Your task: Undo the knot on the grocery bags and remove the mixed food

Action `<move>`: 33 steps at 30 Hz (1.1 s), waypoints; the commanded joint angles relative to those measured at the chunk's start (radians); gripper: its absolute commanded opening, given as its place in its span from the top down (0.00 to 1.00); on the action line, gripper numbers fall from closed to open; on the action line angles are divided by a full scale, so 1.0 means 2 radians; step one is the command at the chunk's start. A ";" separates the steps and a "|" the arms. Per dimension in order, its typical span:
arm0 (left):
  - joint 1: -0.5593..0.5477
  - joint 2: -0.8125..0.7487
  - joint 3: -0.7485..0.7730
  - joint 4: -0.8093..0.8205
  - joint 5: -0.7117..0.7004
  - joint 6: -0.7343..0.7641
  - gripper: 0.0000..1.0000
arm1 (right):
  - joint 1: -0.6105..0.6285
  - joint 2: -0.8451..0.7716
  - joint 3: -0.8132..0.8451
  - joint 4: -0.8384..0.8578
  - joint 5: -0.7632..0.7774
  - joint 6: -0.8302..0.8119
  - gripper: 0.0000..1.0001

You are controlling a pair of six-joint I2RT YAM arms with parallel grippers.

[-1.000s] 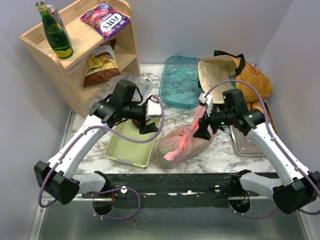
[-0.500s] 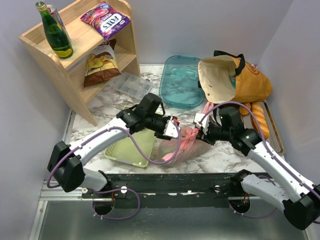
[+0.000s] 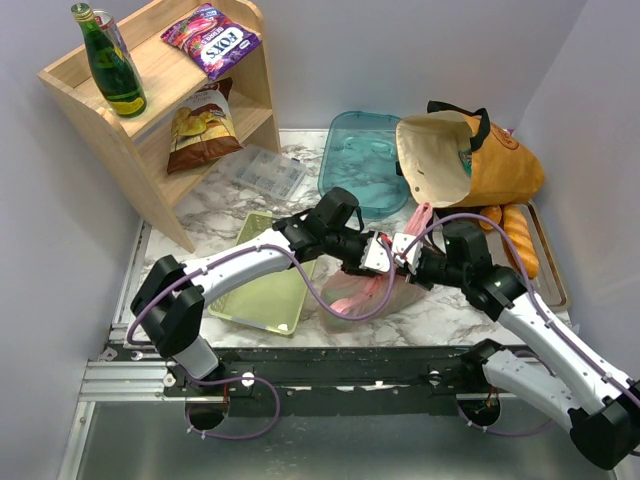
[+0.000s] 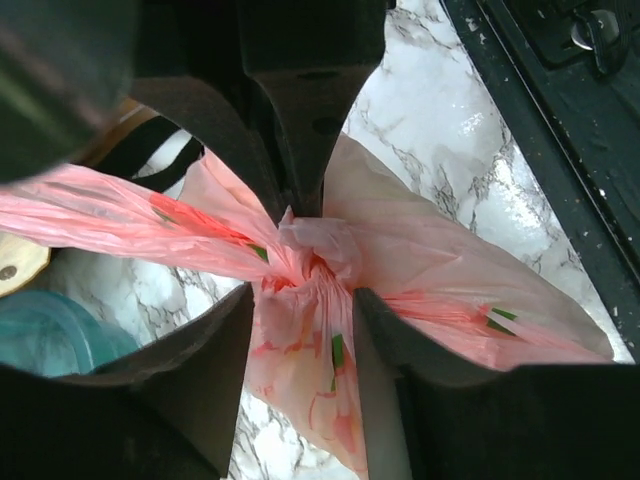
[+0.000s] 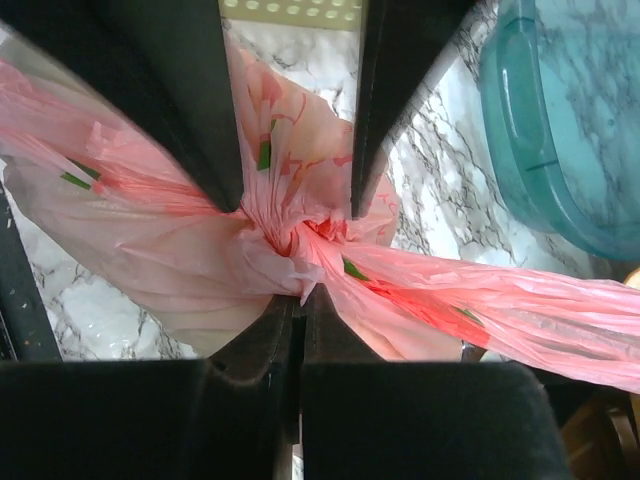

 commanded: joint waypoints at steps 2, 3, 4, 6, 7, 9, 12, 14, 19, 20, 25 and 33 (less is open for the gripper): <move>0.021 0.006 0.003 -0.017 -0.021 -0.015 0.92 | 0.004 -0.036 -0.005 0.032 0.012 -0.028 0.99; 0.028 -0.001 0.000 -0.017 -0.020 -0.024 1.00 | 0.004 -0.043 -0.008 0.029 0.018 -0.036 0.99; 0.035 -0.009 -0.001 -0.018 -0.023 -0.032 1.00 | 0.004 -0.052 -0.011 0.030 0.026 -0.040 0.99; 0.049 -0.021 0.000 -0.032 -0.027 -0.032 1.00 | 0.004 -0.065 -0.013 0.033 0.042 -0.045 0.99; 0.057 -0.026 -0.001 -0.038 -0.028 -0.032 1.00 | 0.004 -0.068 -0.011 0.031 0.044 -0.047 0.99; 0.072 -0.035 -0.003 -0.042 -0.029 -0.037 1.00 | 0.004 -0.072 -0.005 0.019 0.040 -0.049 0.99; 0.079 -0.049 -0.011 -0.041 -0.029 -0.035 1.00 | 0.004 -0.073 -0.006 0.024 0.021 -0.046 0.99; 0.071 -0.057 -0.014 -0.030 -0.024 -0.039 0.71 | 0.004 -0.068 -0.009 0.039 0.011 -0.040 0.99; 0.040 -0.048 0.000 -0.006 -0.014 -0.062 0.46 | 0.004 -0.047 -0.009 0.092 -0.005 -0.033 0.99; 0.035 -0.040 0.005 -0.005 -0.014 -0.063 0.46 | 0.004 -0.045 -0.007 0.101 -0.011 -0.032 0.99; 0.023 -0.008 0.013 0.000 -0.019 -0.051 0.45 | 0.004 -0.040 0.002 0.122 -0.035 -0.030 0.99; 0.026 -0.001 0.000 -0.005 -0.033 -0.041 0.96 | 0.004 -0.052 0.001 0.114 -0.052 -0.057 0.99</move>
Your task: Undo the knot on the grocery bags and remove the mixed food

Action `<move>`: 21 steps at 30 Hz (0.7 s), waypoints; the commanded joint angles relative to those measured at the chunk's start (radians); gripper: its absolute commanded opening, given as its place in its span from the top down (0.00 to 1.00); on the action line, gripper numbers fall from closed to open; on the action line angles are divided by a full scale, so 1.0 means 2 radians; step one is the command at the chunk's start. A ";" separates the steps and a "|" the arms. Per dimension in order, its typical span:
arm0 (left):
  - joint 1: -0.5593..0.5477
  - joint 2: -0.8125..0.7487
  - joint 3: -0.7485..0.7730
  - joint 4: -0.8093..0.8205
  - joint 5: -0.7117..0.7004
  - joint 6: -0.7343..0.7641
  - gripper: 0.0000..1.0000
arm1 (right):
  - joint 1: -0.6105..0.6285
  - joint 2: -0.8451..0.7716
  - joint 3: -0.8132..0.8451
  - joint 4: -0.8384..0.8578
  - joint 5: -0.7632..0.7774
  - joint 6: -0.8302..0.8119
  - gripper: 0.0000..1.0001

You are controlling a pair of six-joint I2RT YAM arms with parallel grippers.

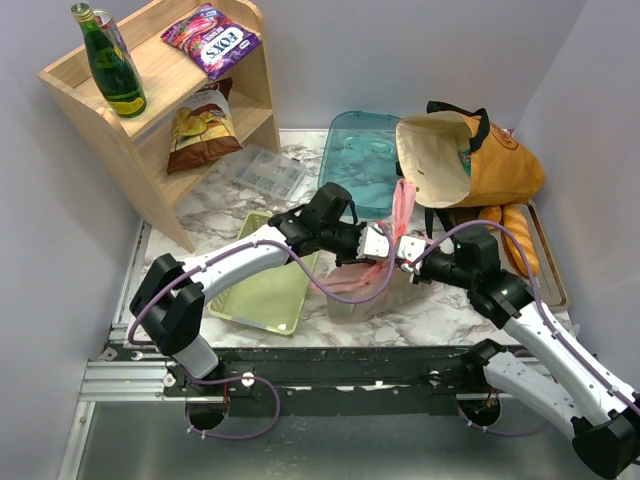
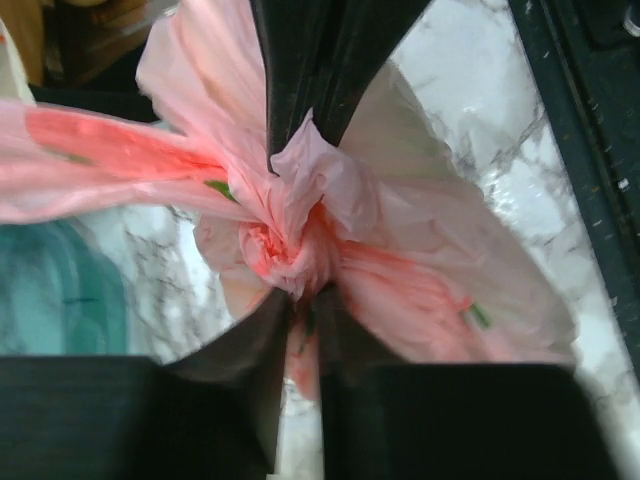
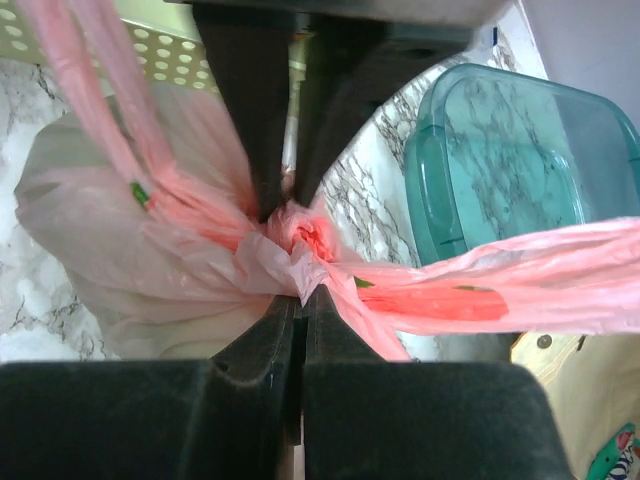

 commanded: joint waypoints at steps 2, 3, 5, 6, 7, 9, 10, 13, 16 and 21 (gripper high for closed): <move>0.011 -0.029 -0.022 0.006 0.005 0.011 1.00 | 0.004 -0.020 0.009 0.032 -0.020 -0.032 0.99; 0.015 -0.040 -0.029 0.000 0.008 0.007 1.00 | 0.004 -0.026 0.006 0.030 -0.008 -0.029 0.99; 0.033 -0.061 -0.036 -0.020 0.018 -0.008 1.00 | 0.004 -0.037 0.000 0.023 0.024 -0.028 0.99; 0.048 -0.072 -0.039 -0.027 0.023 -0.018 1.00 | 0.004 -0.041 -0.003 0.015 0.040 -0.032 0.99; 0.061 -0.081 -0.045 -0.033 0.026 -0.028 1.00 | 0.004 -0.047 -0.002 0.000 0.053 -0.038 0.99; 0.092 -0.092 -0.054 -0.048 0.029 -0.035 1.00 | 0.003 -0.057 -0.004 -0.030 0.073 -0.046 0.99; 0.103 -0.094 -0.059 -0.055 0.027 -0.035 1.00 | 0.003 -0.064 -0.006 -0.044 0.081 -0.049 0.99; 0.139 -0.090 -0.059 -0.068 0.025 -0.047 1.00 | 0.003 -0.078 -0.019 -0.081 0.109 -0.064 0.99; 0.159 -0.073 -0.046 -0.078 0.028 -0.069 1.00 | 0.003 -0.072 -0.036 -0.091 0.146 -0.069 0.99; 0.163 -0.054 -0.036 -0.088 0.040 -0.083 1.00 | -0.006 -0.039 -0.052 -0.072 0.151 -0.052 0.99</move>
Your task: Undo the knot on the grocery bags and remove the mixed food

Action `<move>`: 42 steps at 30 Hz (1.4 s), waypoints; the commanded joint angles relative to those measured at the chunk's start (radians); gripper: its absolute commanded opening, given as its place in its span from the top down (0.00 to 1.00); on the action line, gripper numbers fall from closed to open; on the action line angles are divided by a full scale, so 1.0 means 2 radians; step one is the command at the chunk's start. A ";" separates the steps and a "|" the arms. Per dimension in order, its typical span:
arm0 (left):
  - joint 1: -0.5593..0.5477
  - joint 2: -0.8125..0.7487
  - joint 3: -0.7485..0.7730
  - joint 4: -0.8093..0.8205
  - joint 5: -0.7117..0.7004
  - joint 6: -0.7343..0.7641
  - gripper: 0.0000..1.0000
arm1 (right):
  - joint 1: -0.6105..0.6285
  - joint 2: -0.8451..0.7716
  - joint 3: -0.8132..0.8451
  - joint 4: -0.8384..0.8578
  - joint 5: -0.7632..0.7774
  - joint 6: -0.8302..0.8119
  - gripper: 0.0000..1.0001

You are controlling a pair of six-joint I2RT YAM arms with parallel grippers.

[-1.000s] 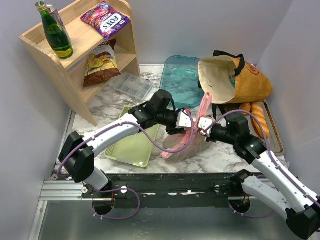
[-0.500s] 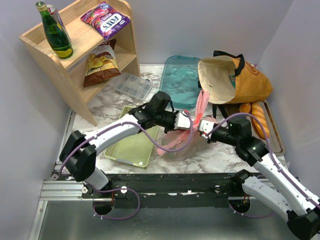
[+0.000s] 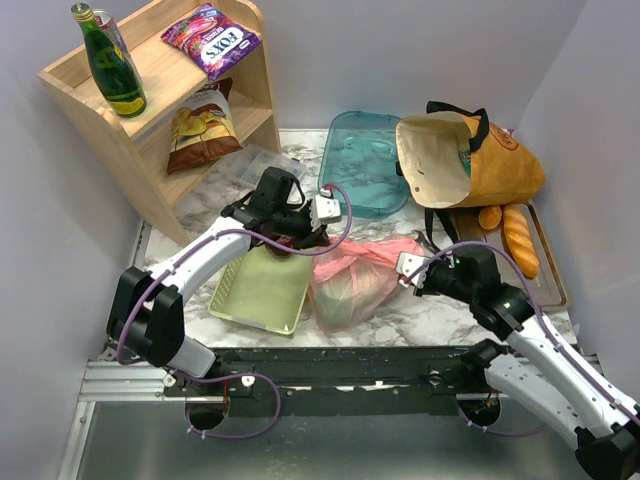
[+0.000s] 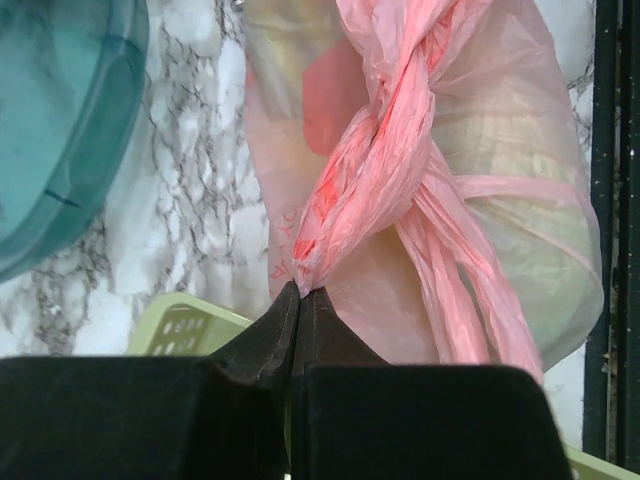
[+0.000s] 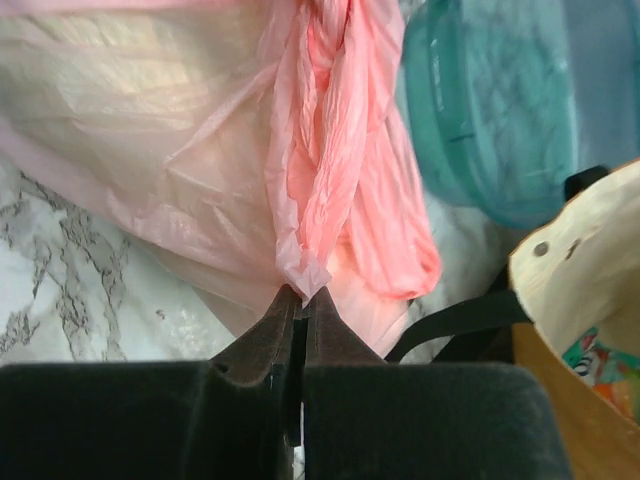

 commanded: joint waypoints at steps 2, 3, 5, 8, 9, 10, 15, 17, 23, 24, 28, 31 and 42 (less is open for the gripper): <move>0.007 0.014 0.019 -0.037 0.010 -0.025 1.00 | -0.009 0.041 0.015 -0.018 0.038 0.033 0.82; 0.002 0.014 0.022 -0.040 0.013 -0.023 1.00 | -0.009 0.056 0.037 -0.028 0.027 0.050 0.66; -0.006 0.012 0.024 -0.035 0.012 -0.021 1.00 | -0.009 0.081 0.085 -0.048 -0.001 0.075 0.42; -0.020 0.011 0.030 -0.025 0.009 -0.029 1.00 | -0.009 0.106 0.147 -0.080 -0.055 0.110 0.21; -0.024 0.012 0.033 -0.024 0.009 -0.031 1.00 | -0.009 0.113 0.161 -0.086 -0.075 0.117 0.18; -0.028 0.010 0.035 -0.021 0.009 -0.034 1.00 | -0.009 0.120 0.173 -0.085 -0.085 0.132 0.15; -0.044 0.001 0.037 -0.010 0.003 -0.032 1.00 | -0.009 0.176 0.193 -0.053 -0.102 0.183 0.18; -0.046 -0.001 0.038 -0.010 0.003 -0.034 1.00 | -0.009 0.206 0.193 -0.033 -0.094 0.194 0.23; -0.047 -0.008 0.032 -0.010 -0.005 -0.028 1.00 | -0.009 0.270 0.181 0.013 -0.071 0.189 0.51; -0.047 -0.010 0.029 -0.012 -0.007 -0.025 1.00 | -0.009 0.272 0.180 0.020 -0.061 0.194 0.60; -0.033 -0.015 0.014 -0.021 -0.017 -0.019 1.00 | -0.009 0.254 0.193 -0.013 -0.037 0.192 0.86; 0.002 -0.013 0.003 -0.030 -0.013 -0.022 1.00 | -0.019 0.216 0.189 -0.042 -0.025 0.176 0.93; 0.064 -0.005 -0.011 -0.003 -0.032 -0.055 1.00 | -0.049 0.183 0.176 -0.030 -0.015 0.199 0.99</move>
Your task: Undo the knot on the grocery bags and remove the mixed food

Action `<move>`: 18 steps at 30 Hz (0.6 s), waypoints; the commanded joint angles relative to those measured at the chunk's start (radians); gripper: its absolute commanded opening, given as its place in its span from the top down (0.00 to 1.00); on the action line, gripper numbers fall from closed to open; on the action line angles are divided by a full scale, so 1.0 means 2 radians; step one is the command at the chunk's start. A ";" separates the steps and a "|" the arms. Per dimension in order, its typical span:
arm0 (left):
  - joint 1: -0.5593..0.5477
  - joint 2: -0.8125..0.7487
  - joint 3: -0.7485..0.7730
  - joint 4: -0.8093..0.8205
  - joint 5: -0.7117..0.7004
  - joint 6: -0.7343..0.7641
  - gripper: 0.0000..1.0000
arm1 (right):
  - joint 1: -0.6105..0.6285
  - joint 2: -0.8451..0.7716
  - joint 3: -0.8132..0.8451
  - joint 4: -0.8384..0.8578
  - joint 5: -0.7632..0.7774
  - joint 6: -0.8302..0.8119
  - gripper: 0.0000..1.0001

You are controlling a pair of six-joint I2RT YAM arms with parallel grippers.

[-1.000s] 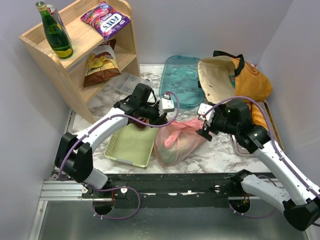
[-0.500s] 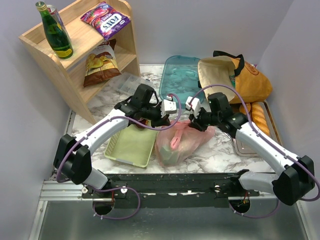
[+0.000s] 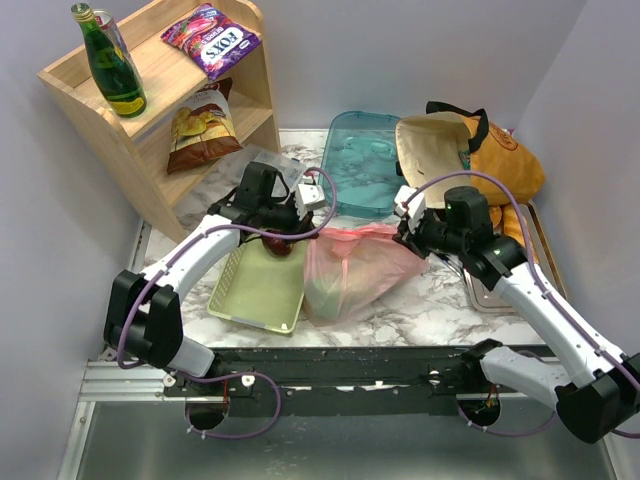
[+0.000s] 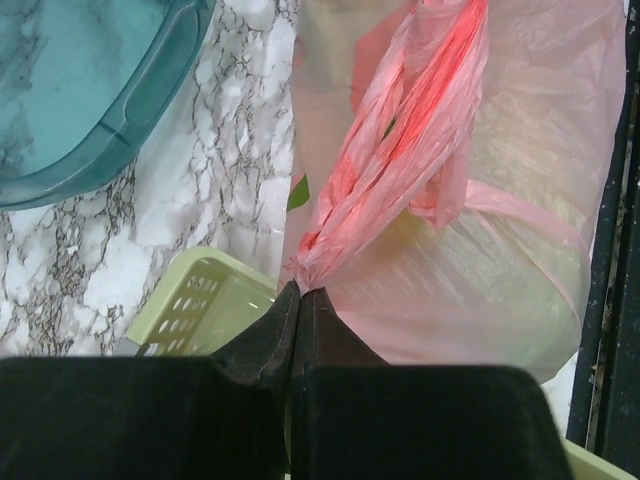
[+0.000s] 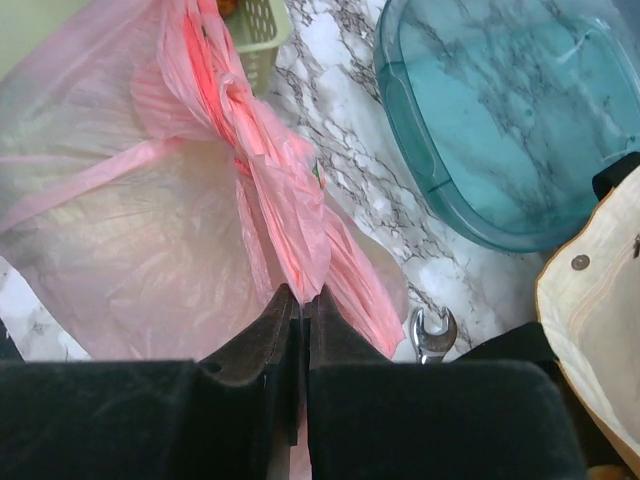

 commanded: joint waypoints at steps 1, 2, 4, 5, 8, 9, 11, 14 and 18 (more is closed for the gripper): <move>0.013 -0.013 -0.008 0.000 -0.035 -0.004 1.00 | -0.014 0.003 0.003 -0.009 0.024 0.025 0.99; 0.006 -0.020 -0.008 0.000 -0.035 0.005 0.94 | -0.014 0.003 0.006 -0.003 0.012 0.032 0.99; -0.012 -0.037 -0.003 0.000 -0.040 0.016 0.64 | -0.014 0.004 0.008 0.009 -0.013 0.046 0.99; -0.022 -0.042 0.001 0.004 -0.047 0.016 0.54 | -0.014 0.004 0.006 0.015 -0.025 0.052 0.99; -0.062 -0.059 0.000 0.041 -0.082 0.023 0.41 | -0.014 0.006 0.000 0.034 -0.056 0.064 0.99; -0.078 -0.063 -0.004 0.057 -0.098 0.029 0.40 | -0.014 0.008 -0.001 0.037 -0.061 0.065 0.99; -0.111 -0.063 -0.007 0.088 -0.126 0.041 0.36 | -0.014 0.011 -0.002 0.041 -0.065 0.066 0.99; -0.150 -0.037 0.008 0.109 -0.165 0.052 0.36 | -0.014 0.012 -0.001 0.042 -0.068 0.067 0.99; -0.168 0.010 0.047 0.101 -0.232 0.045 0.45 | -0.014 0.006 0.009 0.027 -0.055 0.070 0.99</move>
